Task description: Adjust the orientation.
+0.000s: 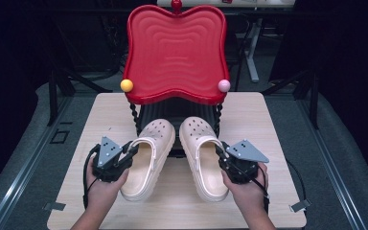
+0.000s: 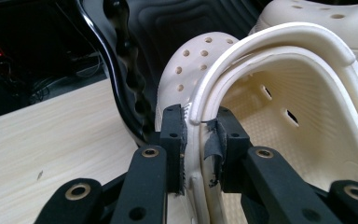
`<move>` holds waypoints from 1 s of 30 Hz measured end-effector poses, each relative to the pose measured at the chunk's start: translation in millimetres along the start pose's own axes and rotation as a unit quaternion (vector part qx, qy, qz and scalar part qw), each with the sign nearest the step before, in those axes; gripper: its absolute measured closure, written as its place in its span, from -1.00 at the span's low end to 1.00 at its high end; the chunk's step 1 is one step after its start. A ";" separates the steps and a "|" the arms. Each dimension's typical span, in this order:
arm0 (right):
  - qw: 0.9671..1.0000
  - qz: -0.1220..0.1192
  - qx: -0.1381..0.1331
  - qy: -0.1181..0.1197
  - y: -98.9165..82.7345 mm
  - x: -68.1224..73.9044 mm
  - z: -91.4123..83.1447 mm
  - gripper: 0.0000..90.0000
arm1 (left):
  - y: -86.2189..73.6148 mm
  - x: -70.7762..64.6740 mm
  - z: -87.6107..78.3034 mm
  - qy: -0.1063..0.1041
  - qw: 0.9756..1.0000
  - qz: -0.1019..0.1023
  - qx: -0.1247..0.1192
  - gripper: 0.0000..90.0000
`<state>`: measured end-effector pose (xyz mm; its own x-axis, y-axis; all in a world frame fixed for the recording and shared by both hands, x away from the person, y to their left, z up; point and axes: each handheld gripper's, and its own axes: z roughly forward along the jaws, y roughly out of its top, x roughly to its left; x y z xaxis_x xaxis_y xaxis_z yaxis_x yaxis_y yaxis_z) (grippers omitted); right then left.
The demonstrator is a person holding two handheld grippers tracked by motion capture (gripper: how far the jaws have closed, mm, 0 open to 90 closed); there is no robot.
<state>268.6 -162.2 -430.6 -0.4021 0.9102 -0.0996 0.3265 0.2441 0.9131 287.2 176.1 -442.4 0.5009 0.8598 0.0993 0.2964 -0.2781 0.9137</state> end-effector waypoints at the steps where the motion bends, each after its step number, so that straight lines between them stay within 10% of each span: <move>1: 1.000 0.001 0.000 0.000 1.8 0.4 3.4 0.70 | 1.2 -0.4 1.6 0.001 1.000 0.001 0.000 0.70; 30: 0.999 0.022 -0.003 -0.028 18.9 5.0 46.1 0.70 | 21.4 -7.1 42.8 0.030 0.999 -0.021 -0.012 0.70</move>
<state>312.1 -137.6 -432.1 -0.3394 0.9371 -0.0809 0.3372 0.2016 0.9196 324.8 145.7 -440.4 0.4378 0.8953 0.0830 0.2963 -0.2308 0.9268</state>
